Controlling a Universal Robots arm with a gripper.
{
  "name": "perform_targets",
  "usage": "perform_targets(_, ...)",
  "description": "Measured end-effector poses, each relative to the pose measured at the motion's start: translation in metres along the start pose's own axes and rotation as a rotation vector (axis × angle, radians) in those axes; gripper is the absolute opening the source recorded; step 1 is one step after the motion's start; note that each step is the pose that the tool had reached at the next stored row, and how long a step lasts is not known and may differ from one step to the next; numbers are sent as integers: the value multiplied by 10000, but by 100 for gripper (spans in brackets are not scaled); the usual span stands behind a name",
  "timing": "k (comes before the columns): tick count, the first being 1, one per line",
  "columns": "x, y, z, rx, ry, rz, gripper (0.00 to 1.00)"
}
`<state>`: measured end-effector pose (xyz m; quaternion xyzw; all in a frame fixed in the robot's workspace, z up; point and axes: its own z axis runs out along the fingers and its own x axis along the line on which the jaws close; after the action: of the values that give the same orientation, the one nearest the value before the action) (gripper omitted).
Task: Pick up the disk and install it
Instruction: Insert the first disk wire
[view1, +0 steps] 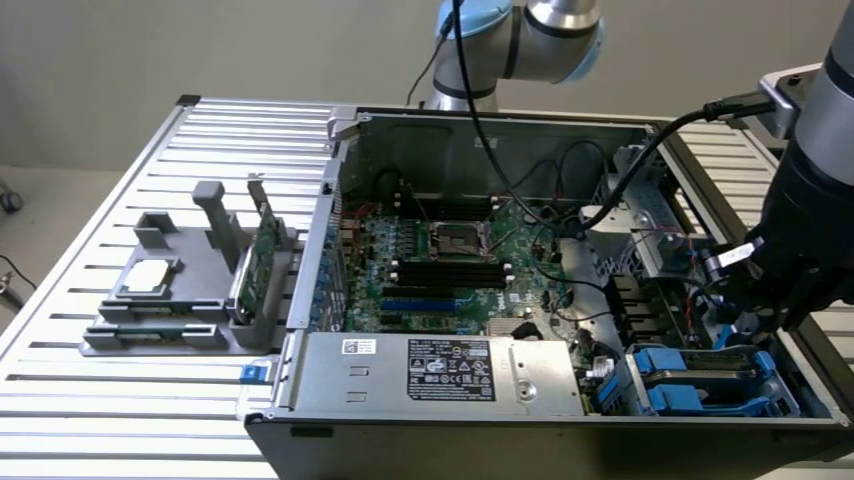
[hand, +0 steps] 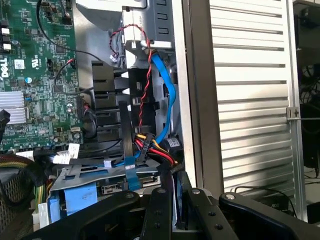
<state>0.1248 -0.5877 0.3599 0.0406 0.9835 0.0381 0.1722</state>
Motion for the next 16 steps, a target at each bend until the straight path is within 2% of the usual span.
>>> perform_targets(3,-11,-4,4,8,61,27,19)
perform_targets(6,-13,-4,1,32,241,122,19)
perform_targets(10,-11,-4,0,98,581,366,19)
perform_targets(12,-10,-4,0,125,722,501,19)
perform_targets(14,-9,-5,-2,145,840,648,19)
perform_targets(16,-9,-4,-4,144,916,811,19)
